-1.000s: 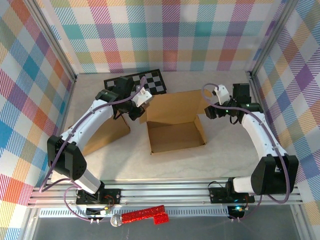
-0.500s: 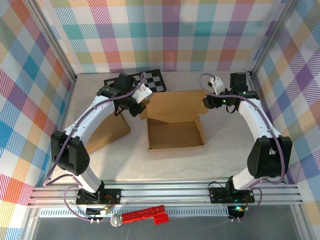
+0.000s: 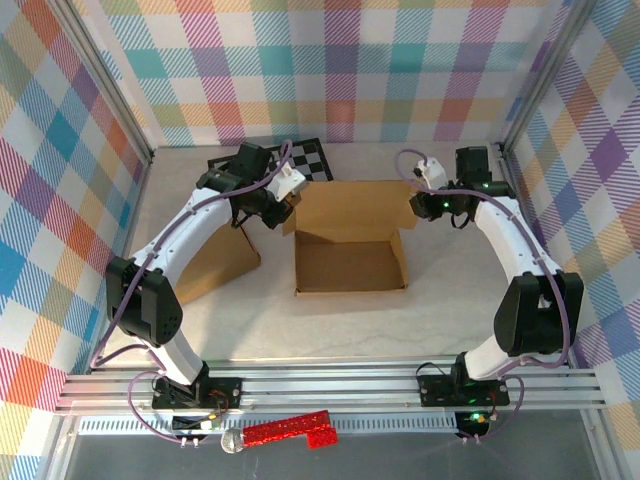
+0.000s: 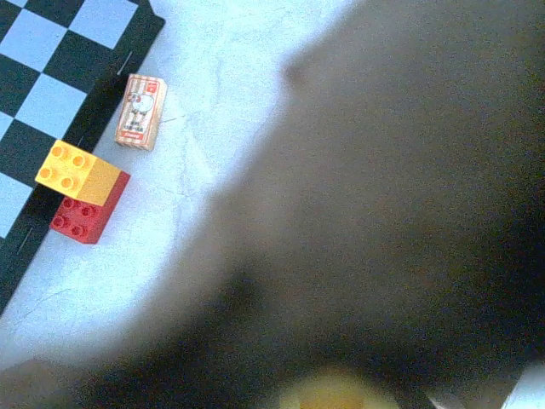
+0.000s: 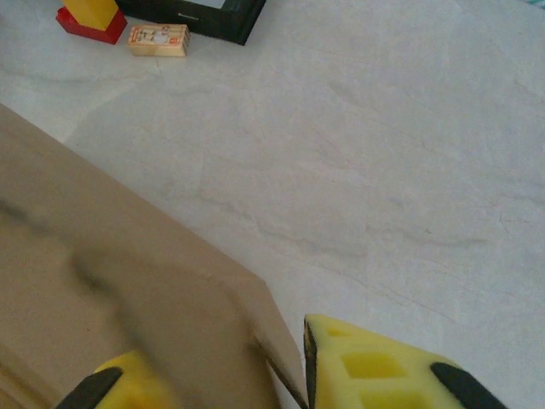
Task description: Fold the paper box
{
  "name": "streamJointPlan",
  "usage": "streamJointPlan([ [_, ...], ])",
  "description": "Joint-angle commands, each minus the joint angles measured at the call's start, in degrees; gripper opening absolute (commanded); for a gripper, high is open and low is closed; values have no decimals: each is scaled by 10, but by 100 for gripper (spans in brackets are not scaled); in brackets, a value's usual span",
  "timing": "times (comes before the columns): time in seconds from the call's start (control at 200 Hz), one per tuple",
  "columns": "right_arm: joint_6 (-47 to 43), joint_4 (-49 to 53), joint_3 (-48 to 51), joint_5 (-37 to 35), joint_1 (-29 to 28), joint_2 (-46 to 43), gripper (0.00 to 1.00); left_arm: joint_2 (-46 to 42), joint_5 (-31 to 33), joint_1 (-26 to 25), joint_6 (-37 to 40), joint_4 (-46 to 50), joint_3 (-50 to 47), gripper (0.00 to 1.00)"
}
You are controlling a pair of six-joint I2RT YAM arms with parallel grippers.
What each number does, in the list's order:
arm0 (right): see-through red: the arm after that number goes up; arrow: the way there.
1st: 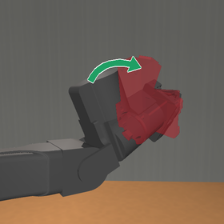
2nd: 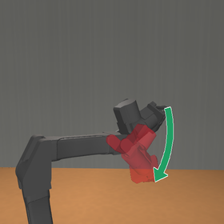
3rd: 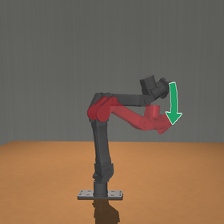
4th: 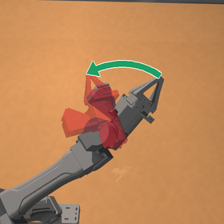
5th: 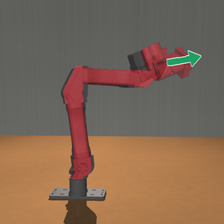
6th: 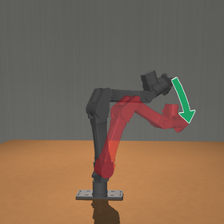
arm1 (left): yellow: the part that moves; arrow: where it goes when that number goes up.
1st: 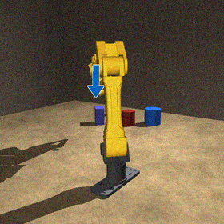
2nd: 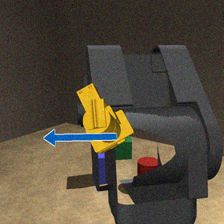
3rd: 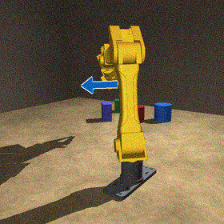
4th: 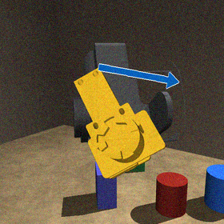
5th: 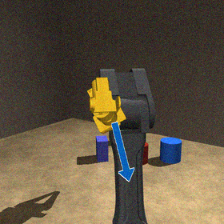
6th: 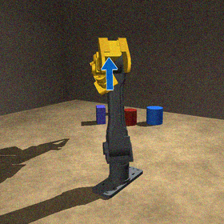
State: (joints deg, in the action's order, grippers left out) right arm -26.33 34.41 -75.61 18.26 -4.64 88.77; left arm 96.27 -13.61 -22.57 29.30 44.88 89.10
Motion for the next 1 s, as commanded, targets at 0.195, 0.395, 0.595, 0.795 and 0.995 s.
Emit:
streamJointPlan([
  [0.195,37,15,-30,-51,-35,17,14,21,8,-3,-54,-14,28,0],
  [0.395,116,38,-70,-105,-60,35,0,28,30,-5,-128,-31,38,0],
  [0.595,256,43,-86,-193,-111,35,0,36,126,-19,-270,-50,48,0],
  [0.795,398,31,-88,-260,-135,26,0,31,136,-22,-373,-112,23,0],
  [0.995,481,-47,-24,-280,-142,-19,0,23,79,-29,-422,-198,-17,0],
])
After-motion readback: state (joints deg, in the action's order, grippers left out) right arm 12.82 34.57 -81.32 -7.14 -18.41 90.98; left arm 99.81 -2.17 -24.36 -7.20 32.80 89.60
